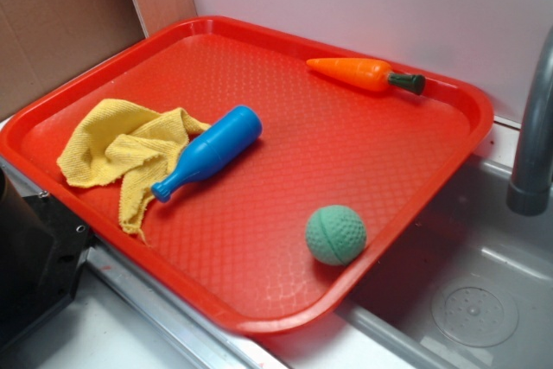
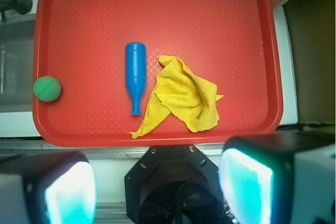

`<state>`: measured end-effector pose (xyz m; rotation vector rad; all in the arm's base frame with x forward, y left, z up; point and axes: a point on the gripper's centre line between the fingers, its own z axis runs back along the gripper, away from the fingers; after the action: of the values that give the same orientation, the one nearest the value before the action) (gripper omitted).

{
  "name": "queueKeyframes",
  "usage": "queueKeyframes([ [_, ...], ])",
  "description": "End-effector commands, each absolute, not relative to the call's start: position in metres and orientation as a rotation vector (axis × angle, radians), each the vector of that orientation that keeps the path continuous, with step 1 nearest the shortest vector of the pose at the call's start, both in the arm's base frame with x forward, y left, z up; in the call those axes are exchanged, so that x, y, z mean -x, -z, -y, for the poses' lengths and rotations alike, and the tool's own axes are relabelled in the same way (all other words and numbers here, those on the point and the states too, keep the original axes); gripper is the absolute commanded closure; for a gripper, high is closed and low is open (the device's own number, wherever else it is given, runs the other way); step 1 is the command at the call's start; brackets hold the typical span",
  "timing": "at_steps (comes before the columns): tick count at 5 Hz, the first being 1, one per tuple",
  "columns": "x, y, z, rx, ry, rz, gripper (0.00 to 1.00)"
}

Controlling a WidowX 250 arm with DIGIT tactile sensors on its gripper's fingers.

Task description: Grab the blue bottle.

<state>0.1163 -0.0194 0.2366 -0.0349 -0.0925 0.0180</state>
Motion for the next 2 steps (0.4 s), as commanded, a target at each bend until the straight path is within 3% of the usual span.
queueKeyframes([
  [1, -0.116, -0.237, 0.019, 0.035, -0.018, 0.092, 0.0],
  [2, -0.131, -0.229, 0.015, 0.076, -0.136, 0.143, 0.0],
])
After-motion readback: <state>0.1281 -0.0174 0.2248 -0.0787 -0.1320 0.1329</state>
